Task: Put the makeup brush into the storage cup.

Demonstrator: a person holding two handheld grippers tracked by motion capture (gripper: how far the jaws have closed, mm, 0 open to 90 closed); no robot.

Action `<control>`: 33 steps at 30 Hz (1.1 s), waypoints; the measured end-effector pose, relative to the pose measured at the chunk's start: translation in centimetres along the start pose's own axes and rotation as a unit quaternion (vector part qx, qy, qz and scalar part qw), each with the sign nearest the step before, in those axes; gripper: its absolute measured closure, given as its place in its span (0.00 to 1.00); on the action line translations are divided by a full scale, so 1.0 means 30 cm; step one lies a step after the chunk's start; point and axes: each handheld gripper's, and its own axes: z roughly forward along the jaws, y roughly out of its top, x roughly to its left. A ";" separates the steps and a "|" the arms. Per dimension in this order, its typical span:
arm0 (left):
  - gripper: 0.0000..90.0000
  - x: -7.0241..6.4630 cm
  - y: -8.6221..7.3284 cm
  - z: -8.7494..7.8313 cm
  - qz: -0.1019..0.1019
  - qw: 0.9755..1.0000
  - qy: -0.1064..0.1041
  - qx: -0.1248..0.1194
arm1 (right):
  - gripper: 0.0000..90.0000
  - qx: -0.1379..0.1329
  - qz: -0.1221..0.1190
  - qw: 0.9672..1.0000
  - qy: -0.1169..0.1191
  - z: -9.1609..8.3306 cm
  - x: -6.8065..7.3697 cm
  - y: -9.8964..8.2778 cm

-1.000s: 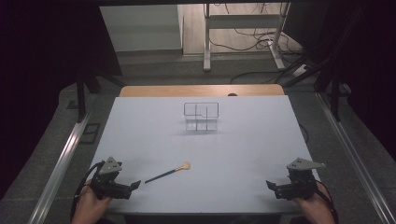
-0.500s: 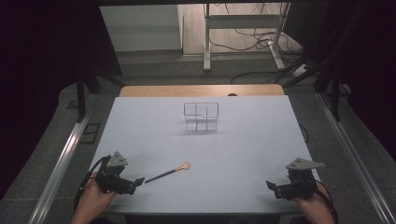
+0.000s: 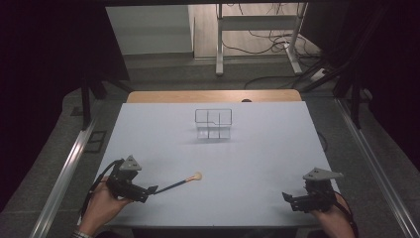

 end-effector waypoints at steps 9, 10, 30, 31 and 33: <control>0.00 -0.016 0.060 0.033 0.025 0.999 -0.010 0.019 | 0.00 0.002 0.002 1.000 0.000 -0.001 0.000 0.001; 0.00 -0.017 0.063 0.035 0.025 0.999 -0.009 0.020 | 0.00 0.002 0.003 1.000 0.000 -0.001 0.000 0.001; 0.00 -0.055 0.177 0.110 0.061 0.997 -0.024 0.043 | 0.00 0.006 0.005 1.000 -0.002 0.001 0.000 0.001; 0.01 -0.058 0.183 0.114 0.063 0.997 -0.025 0.044 | 0.00 0.006 0.005 1.000 -0.002 0.001 0.000 0.001; 0.01 -0.064 0.195 0.123 0.066 0.997 -0.026 0.045 | 0.00 0.006 0.005 1.000 -0.002 0.000 -0.001 0.001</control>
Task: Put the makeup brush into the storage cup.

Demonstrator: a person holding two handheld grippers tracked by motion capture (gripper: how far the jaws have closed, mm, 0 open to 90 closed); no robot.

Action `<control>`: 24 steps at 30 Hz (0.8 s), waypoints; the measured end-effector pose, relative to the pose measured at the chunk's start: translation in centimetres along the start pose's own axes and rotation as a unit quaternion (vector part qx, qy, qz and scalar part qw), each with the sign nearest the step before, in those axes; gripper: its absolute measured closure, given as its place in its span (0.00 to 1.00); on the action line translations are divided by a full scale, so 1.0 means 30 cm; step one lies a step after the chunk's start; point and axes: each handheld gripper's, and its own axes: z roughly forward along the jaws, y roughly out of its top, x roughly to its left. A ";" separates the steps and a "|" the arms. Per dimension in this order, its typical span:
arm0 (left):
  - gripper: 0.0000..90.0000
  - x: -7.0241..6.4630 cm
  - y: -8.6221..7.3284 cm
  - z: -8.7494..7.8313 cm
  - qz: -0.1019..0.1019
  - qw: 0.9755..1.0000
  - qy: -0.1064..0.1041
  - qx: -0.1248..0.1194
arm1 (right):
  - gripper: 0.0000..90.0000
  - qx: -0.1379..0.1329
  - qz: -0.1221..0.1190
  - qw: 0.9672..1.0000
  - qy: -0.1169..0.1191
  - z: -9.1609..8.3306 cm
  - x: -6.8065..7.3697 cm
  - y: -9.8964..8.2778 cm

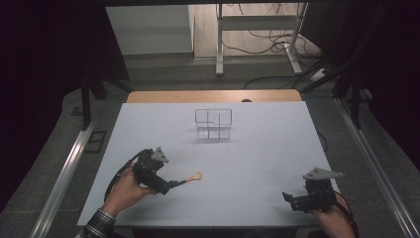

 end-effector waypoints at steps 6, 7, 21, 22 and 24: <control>0.02 -0.010 0.040 0.024 0.015 1.000 -0.002 0.008 | 0.00 0.001 0.001 1.000 0.000 0.001 0.000 0.000; 0.02 -0.011 0.047 0.026 0.016 1.000 -0.002 0.009 | 0.00 0.001 0.001 1.000 0.000 0.001 0.000 0.000; 0.24 -0.011 0.048 0.094 0.045 0.998 -0.016 0.043 | 0.00 0.005 -0.002 1.000 0.001 0.004 0.001 0.000; 0.25 -0.011 0.044 0.102 0.044 0.998 -0.019 0.046 | 0.00 0.006 -0.002 1.000 0.001 0.004 0.001 0.000; 0.31 -0.012 0.038 0.113 0.043 0.998 -0.025 0.049 | 0.00 0.006 -0.002 1.000 0.002 0.005 0.001 0.000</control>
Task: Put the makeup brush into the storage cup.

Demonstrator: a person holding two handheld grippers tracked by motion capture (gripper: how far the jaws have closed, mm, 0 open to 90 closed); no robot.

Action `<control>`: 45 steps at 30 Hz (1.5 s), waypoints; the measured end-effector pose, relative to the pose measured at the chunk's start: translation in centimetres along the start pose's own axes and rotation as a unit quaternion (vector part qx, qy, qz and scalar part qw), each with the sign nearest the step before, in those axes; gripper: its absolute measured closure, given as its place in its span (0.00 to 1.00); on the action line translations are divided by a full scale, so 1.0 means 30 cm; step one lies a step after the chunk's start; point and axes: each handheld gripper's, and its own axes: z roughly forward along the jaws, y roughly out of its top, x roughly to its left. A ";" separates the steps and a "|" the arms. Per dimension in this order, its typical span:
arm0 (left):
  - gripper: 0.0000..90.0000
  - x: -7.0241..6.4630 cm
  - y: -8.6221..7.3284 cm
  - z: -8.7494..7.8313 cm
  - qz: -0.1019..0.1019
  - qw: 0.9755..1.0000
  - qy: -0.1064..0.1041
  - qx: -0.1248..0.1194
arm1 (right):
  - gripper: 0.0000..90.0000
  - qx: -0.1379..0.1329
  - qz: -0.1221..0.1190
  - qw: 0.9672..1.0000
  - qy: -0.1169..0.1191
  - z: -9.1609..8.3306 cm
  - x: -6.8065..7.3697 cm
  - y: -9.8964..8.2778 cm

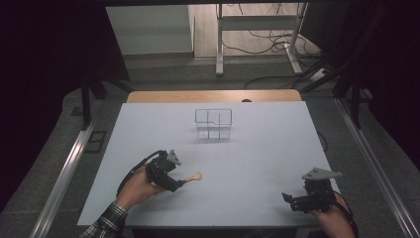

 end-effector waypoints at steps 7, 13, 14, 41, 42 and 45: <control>0.50 -0.004 -0.004 0.030 0.004 1.000 -0.011 0.016 | 0.00 0.002 -0.001 1.000 0.001 0.001 0.001 0.000; 0.69 -0.012 -0.001 0.051 0.003 0.999 -0.026 0.030 | 0.00 0.003 -0.002 1.000 0.002 0.002 0.001 0.000; 0.71 -0.012 0.000 0.051 0.001 0.999 -0.029 0.032 | 0.00 0.003 -0.003 1.000 0.001 0.002 0.001 0.000; 0.92 -0.023 -0.027 -0.031 -0.049 0.995 -0.030 -0.083 | 0.00 -0.023 0.004 1.000 0.007 -0.002 0.009 0.006; 0.92 -0.022 -0.030 -0.035 -0.052 0.994 -0.034 -0.090 | 0.00 -0.026 0.006 1.000 0.009 -0.002 0.012 0.008; 0.92 -0.024 -0.036 -0.043 -0.056 0.992 -0.038 -0.104 | 0.00 -0.031 0.003 0.999 0.012 0.001 0.022 0.013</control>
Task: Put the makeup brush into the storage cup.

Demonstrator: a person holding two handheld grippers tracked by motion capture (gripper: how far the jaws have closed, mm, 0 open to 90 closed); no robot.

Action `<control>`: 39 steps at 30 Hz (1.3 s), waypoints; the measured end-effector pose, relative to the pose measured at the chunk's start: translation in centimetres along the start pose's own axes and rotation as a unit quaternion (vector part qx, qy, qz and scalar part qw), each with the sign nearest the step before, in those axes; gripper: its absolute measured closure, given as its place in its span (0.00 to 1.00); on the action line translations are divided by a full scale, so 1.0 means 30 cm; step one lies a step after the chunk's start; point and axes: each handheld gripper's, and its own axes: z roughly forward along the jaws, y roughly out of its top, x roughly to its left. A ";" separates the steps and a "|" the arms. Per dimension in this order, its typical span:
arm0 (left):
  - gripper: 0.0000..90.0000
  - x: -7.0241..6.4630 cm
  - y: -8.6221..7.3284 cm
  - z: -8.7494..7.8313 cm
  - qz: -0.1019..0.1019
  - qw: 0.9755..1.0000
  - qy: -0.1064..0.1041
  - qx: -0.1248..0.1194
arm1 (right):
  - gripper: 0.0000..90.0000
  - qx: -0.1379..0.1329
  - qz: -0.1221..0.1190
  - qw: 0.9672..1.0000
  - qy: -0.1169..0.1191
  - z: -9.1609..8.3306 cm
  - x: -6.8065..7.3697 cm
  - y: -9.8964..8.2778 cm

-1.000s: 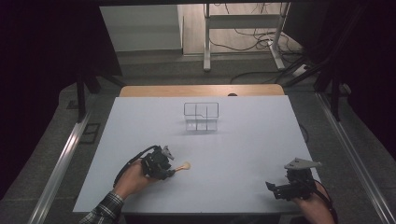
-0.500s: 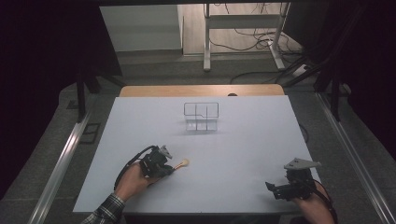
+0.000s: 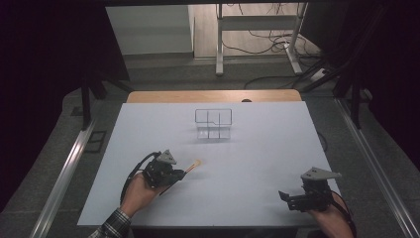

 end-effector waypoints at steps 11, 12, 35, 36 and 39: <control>0.92 -0.035 -0.016 -0.033 0.007 0.999 0.004 -0.036 | 0.00 -0.025 0.015 0.999 0.033 0.002 0.025 0.033; 0.92 -0.040 -0.017 -0.036 0.008 0.999 0.006 -0.039 | 0.00 -0.027 0.018 0.999 0.042 0.002 0.028 0.038; 0.92 -0.113 -0.032 -0.065 0.004 0.995 0.012 -0.096 | 0.02 -0.061 -0.005 0.990 0.128 0.065 0.126 0.135; 0.92 -0.114 -0.030 -0.064 0.004 0.995 0.014 -0.099 | 0.02 -0.065 -0.008 0.990 0.129 0.070 0.130 0.138; 0.92 -0.115 -0.025 -0.062 0.004 0.994 0.012 -0.105 | 0.02 -0.069 -0.010 0.988 0.136 0.085 0.147 0.153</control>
